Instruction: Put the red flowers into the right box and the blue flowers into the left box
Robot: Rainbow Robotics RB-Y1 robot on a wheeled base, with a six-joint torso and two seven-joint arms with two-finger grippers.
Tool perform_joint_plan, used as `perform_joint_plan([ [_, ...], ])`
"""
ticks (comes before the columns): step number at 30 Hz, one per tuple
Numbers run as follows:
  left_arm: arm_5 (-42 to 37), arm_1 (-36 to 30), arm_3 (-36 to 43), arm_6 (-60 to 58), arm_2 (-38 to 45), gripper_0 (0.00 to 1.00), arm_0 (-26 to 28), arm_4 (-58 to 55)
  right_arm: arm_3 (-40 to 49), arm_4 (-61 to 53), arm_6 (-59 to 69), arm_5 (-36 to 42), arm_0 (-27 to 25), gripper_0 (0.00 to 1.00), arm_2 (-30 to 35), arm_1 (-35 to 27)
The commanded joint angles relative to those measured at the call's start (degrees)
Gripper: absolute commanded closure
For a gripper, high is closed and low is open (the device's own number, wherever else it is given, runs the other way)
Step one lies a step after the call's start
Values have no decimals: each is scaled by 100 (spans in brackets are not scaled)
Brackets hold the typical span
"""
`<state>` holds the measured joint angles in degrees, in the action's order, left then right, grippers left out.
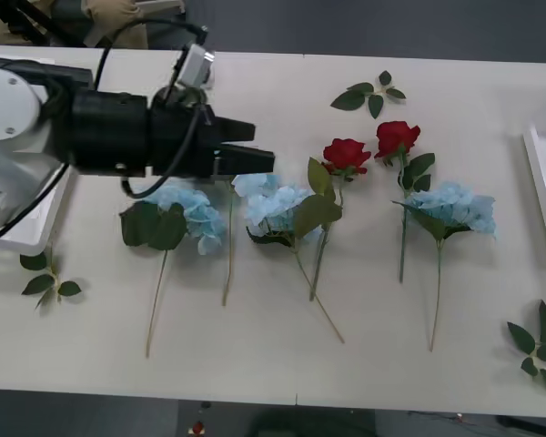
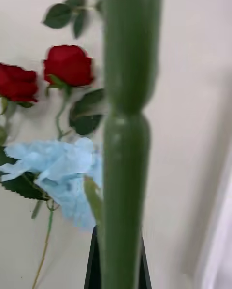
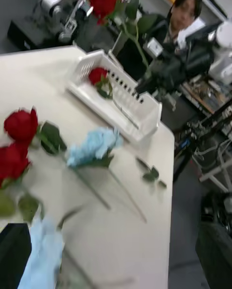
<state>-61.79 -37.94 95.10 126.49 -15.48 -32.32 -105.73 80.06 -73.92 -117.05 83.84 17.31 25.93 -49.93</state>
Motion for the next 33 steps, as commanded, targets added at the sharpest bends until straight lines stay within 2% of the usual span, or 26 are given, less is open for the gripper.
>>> perform_joint_plan([
  [1,-694,-275,175,-424,485,0,402,149,54,571,693,-8,18,100,105,-404],
  [9,-984,-601,114,-564,687,0,1307,782,-192,2013,1492,-96,18,100,17,-650],
  [15,-1880,-697,123,-714,704,0,1202,1968,-790,2373,1466,-624,18,100,-255,-817],
  [21,-2390,-688,140,-889,748,0,1175,2680,-1379,2523,1492,-1406,9,100,-712,-870],
  [33,-2592,-47,140,-1136,573,0,938,4473,-2187,2751,1422,-2742,18,100,-1749,-896],
])
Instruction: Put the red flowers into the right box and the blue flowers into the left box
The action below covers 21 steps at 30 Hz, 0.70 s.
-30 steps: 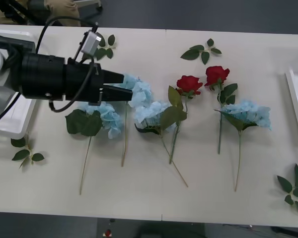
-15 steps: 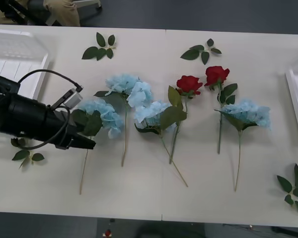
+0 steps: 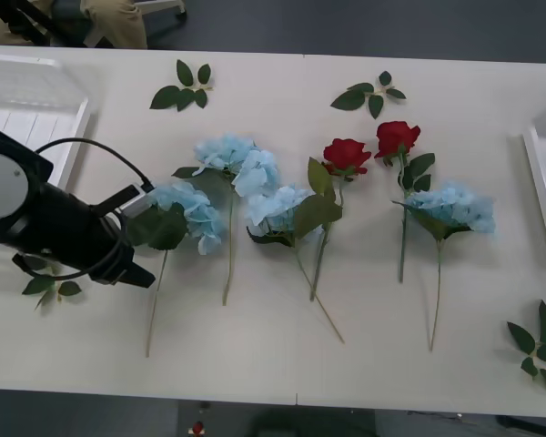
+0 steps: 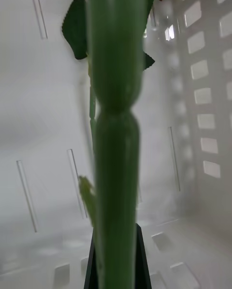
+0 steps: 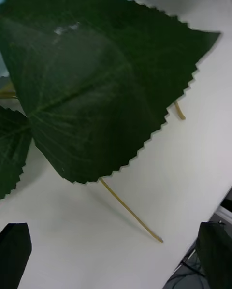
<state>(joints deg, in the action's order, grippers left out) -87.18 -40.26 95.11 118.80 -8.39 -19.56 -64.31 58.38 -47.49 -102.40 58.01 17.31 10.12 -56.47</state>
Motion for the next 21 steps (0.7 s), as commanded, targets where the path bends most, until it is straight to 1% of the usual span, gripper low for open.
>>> perform_joint_plan([
  [1,-54,247,131,-393,-207,0,-382,499,-19,126,-43,-185,18,100,-203,-242],
  [7,-54,467,131,-560,-541,0,-496,1202,-19,135,-78,-185,18,100,-203,-242],
  [8,-63,484,131,-577,-603,0,-505,1325,-11,126,-96,-202,18,95,-203,-242],
  [9,-63,502,131,-595,-655,0,-523,1422,-11,126,-113,-229,18,79,-203,-242],
  [10,-63,502,131,-621,-752,0,-523,1545,-11,117,-140,-281,18,55,-212,-242],
  [11,-63,502,131,-639,-796,0,-540,1597,-11,117,-148,-290,18,46,-212,-233],
  [12,-63,502,131,-665,-875,0,-540,1694,-11,108,-175,-325,18,33,-212,-242],
  [13,-71,502,122,-700,-937,0,-540,1764,-19,91,-192,-343,27,25,-212,-233],
  [16,-71,502,95,-788,-1068,0,-540,1844,-11,55,-236,-360,18,16,-212,-242],
  [21,-45,599,-142,-911,-1183,0,-566,1905,-11,-50,-368,-360,18,12,-212,-242],
])
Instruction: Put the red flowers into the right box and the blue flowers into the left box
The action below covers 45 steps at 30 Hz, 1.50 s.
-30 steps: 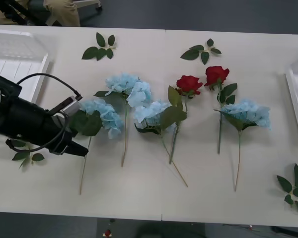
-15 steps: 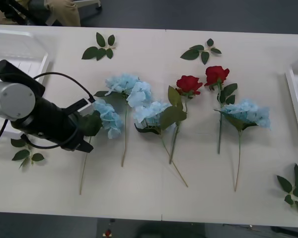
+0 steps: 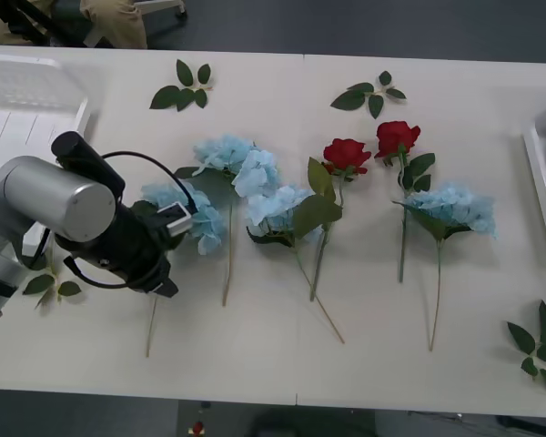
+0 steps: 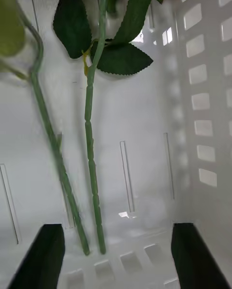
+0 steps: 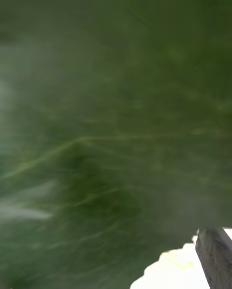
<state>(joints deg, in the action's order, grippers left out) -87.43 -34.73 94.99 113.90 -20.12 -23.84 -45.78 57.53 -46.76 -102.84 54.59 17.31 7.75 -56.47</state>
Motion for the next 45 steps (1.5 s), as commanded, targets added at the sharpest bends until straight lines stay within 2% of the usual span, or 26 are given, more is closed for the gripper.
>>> perform_joint_plan([
  [1,-20,71,-183,-430,-1,0,-156,61,75,-131,-342,-27,27,11,25,-242],
  [8,112,352,-781,-465,-10,0,-305,193,452,-799,-518,298,27,11,25,-242],
  [16,165,432,-860,-509,-203,0,-375,535,1674,-1713,-474,1203,-193,11,104,-242],
  [20,200,432,-860,-535,-485,0,-454,992,2456,-2065,-447,1581,-501,12,394,-242],
  [24,226,432,-860,-544,-546,0,-481,1089,3335,-2583,-359,1792,-1046,11,746,-233],
  [32,235,432,-860,-553,-713,0,-525,1230,4399,-3612,-192,1854,-1837,11,1176,-216],
  [37,297,440,-860,-579,-810,22,-534,1388,4952,-4034,230,1502,-2373,11,1185,-216],
  [39,332,432,-860,-579,-836,27,-534,1449,5076,-4042,353,1361,-2443,11,1097,-216],
  [42,385,432,-860,-579,-889,39,-525,1493,5216,-4042,537,1186,-2452,11,833,-216],
  [45,385,432,-860,-579,-889,70,-534,1502,5330,-4042,801,939,-2434,11,543,-216],
])
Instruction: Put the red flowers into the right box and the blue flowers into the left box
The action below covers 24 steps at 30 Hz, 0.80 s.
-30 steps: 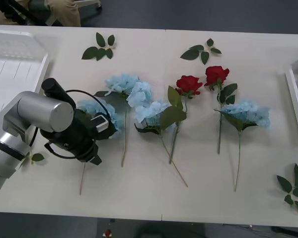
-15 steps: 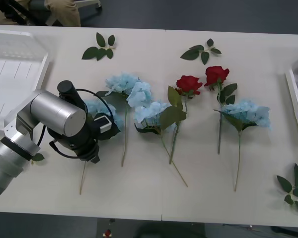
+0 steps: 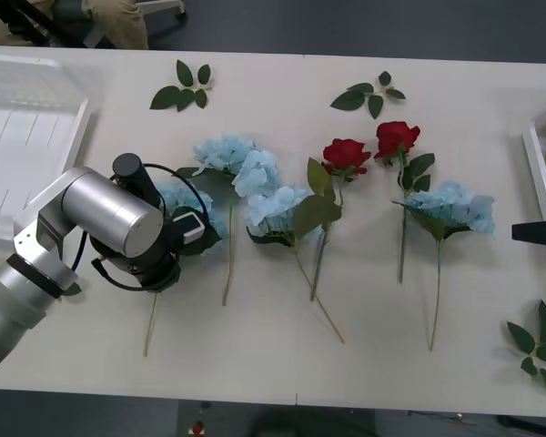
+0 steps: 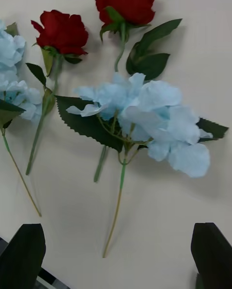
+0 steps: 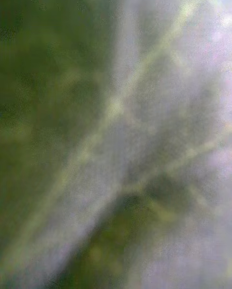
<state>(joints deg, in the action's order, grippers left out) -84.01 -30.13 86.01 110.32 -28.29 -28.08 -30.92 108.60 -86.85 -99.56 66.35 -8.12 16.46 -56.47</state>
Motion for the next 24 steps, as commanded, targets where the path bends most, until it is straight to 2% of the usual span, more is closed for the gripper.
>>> perform_joint_plan([
  [1,42,-28,39,-230,-72,83,-110,25,240,-25,552,-280,126,12,-407,-215],
  [2,51,-28,39,-239,-72,98,-110,33,267,-16,631,-307,170,11,-495,-215],
  [3,51,-28,39,-256,-72,100,-101,51,284,2,701,-315,205,11,-565,-215],
  [12,42,-90,39,-309,25,100,-110,622,284,511,947,-324,671,11,-1215,-215],
  [17,-28,-248,65,-265,306,100,-110,517,284,951,1009,-324,812,11,-1514,-215],
  [20,-169,-424,268,-195,535,100,-119,200,275,1258,1061,-324,864,11,-1681,-224],
  [24,-766,-723,1182,-133,939,100,-127,-538,223,1663,1141,-333,926,11,-1980,-242],
])
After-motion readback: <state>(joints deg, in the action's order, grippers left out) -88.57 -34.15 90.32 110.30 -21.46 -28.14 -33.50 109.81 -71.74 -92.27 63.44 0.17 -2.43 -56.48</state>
